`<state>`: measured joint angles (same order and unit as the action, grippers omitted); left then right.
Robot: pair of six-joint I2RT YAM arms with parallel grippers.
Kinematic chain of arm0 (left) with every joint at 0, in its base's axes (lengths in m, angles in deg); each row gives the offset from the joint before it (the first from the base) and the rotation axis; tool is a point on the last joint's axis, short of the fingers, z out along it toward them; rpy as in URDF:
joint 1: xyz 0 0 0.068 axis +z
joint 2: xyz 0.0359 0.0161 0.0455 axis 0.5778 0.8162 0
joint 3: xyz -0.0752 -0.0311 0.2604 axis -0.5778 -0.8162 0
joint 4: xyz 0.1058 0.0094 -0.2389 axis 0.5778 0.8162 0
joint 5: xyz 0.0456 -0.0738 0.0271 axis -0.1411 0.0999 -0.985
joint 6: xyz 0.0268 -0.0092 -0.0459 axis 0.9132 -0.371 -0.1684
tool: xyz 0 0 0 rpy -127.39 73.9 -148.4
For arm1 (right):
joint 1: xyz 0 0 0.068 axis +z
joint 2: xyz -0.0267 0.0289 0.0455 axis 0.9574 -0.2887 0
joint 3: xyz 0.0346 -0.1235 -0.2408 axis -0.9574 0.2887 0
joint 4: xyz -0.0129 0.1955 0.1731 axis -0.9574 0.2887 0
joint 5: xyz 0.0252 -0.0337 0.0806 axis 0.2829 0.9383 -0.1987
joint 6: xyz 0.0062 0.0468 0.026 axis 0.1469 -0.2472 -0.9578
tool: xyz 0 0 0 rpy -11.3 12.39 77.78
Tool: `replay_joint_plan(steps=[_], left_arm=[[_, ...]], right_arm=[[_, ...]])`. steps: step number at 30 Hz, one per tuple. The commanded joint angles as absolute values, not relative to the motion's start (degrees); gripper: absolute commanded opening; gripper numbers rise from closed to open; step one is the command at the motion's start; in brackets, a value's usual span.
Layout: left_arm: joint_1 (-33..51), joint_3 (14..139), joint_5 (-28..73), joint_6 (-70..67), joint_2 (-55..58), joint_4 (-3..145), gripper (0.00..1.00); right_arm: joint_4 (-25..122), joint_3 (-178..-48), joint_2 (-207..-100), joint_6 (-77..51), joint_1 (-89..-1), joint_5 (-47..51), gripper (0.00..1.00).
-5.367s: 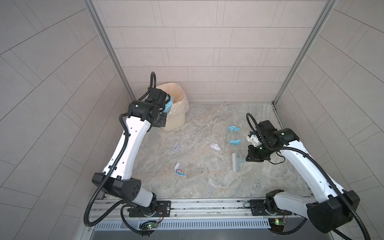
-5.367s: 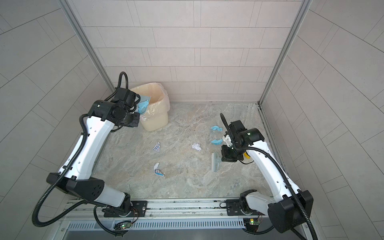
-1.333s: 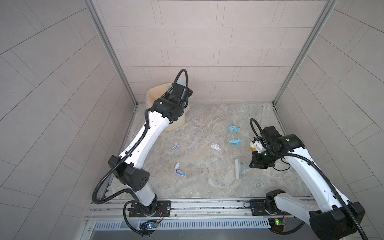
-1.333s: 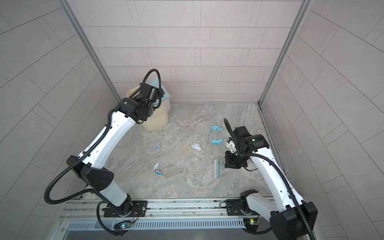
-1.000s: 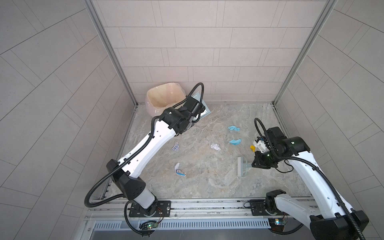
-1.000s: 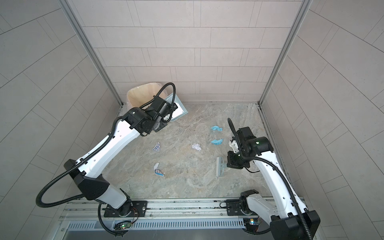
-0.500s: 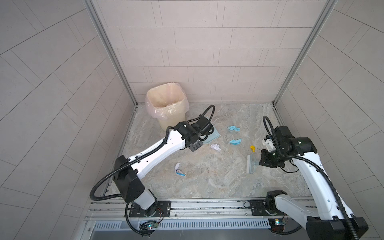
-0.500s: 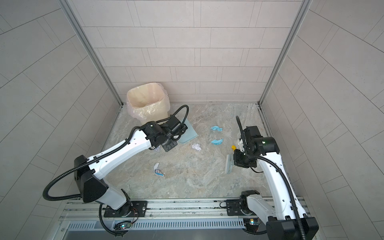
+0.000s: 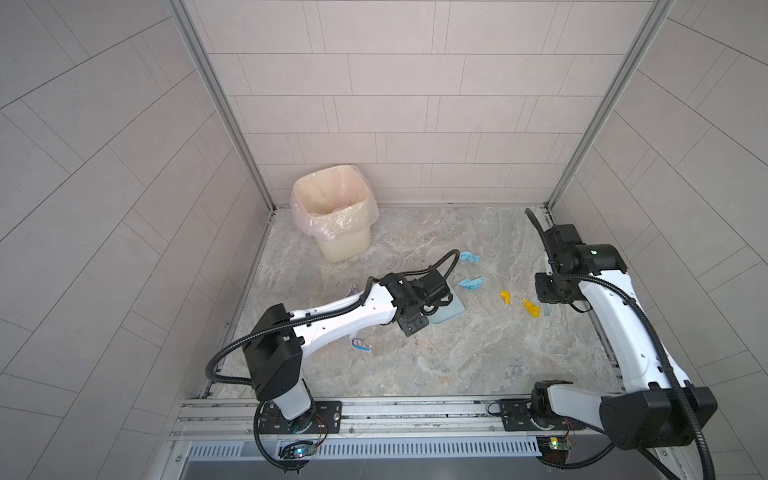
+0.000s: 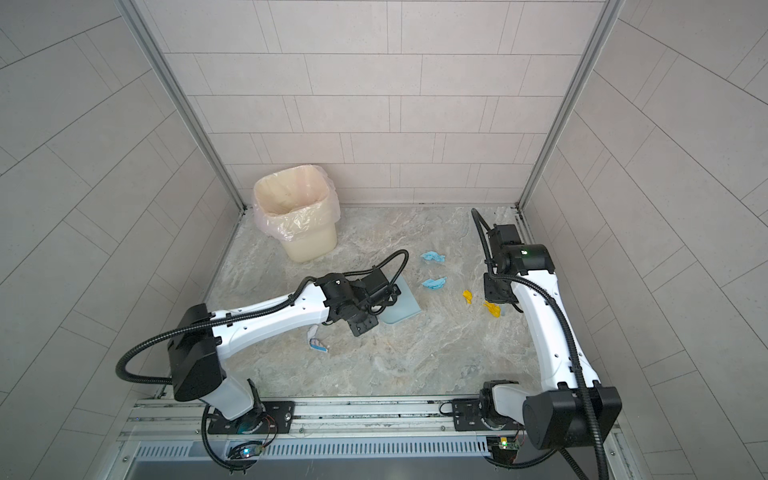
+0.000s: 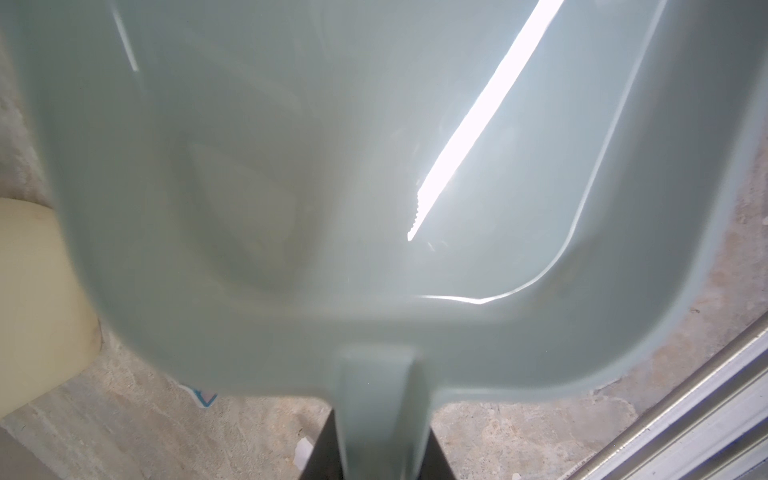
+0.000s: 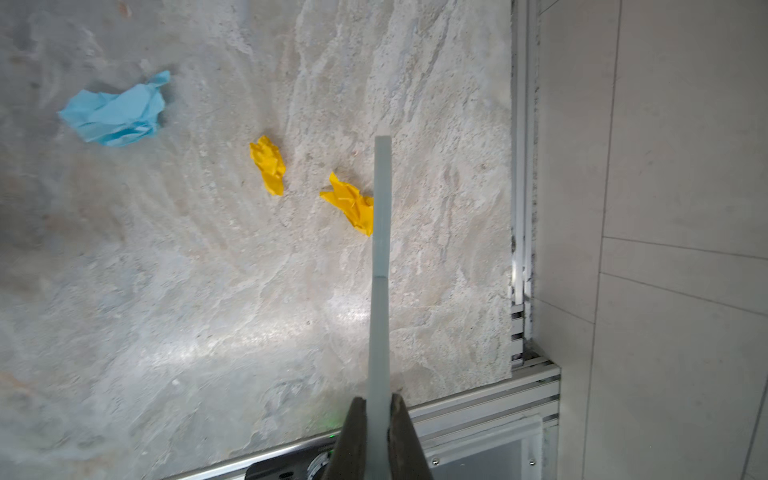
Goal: Sweep away the paper scraps from the table
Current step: 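Move the brush in the right gripper toward the yellow scraps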
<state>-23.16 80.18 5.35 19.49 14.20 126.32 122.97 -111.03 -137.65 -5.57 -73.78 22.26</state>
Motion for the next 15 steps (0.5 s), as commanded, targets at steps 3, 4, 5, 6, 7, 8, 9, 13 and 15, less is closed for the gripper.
replay_joint_plan(steps=[3, 4, 5, 6, 7, 8, 9, 13, 15], left_arm=[[-24.1, 77.3, 7.3, 18.4, 15.3, 124.0, 0.00], [-24.1, 76.8, 7.4, 18.4, 15.3, 123.8, 0.00], [-24.1, 76.4, 7.6, 18.4, 15.2, 123.6, 0.00], [-24.1, 76.1, 7.8, 18.5, 15.3, 123.4, 0.00], [-24.1, 75.8, 7.9, 18.5, 15.3, 123.3, 0.00], [-24.2, 75.6, 8.2, 18.6, 15.3, 123.2, 0.00], [-24.2, 75.2, 8.4, 18.6, 15.3, 123.0, 0.00], [-24.3, 74.6, 9.0, 18.6, 15.7, 122.8, 0.00], [-24.4, 74.3, 9.2, 18.5, 15.6, 122.8, 0.00]], right_arm=[[116.0, -110.3, -142.1, 1.0, -74.1, 34.7, 0.00], [115.5, -110.3, -143.3, 1.7, -74.3, 35.1, 0.00], [115.0, -110.1, -144.3, 2.2, -74.5, 34.9, 0.00], [114.6, -110.0, -145.1, 2.5, -74.5, 33.4, 0.00], [114.0, -109.7, -145.9, 3.6, -74.5, 31.5, 0.00], [113.9, -109.6, -146.6, 3.2, -74.5, 30.5, 0.00], [114.2, -109.6, -147.8, 2.9, -74.5, 29.5, 0.00], [113.6, -108.1, -149.6, 4.5, -74.4, 27.4, 0.00], [113.9, -107.6, -150.0, 4.5, -74.3, 26.5, 0.00]])
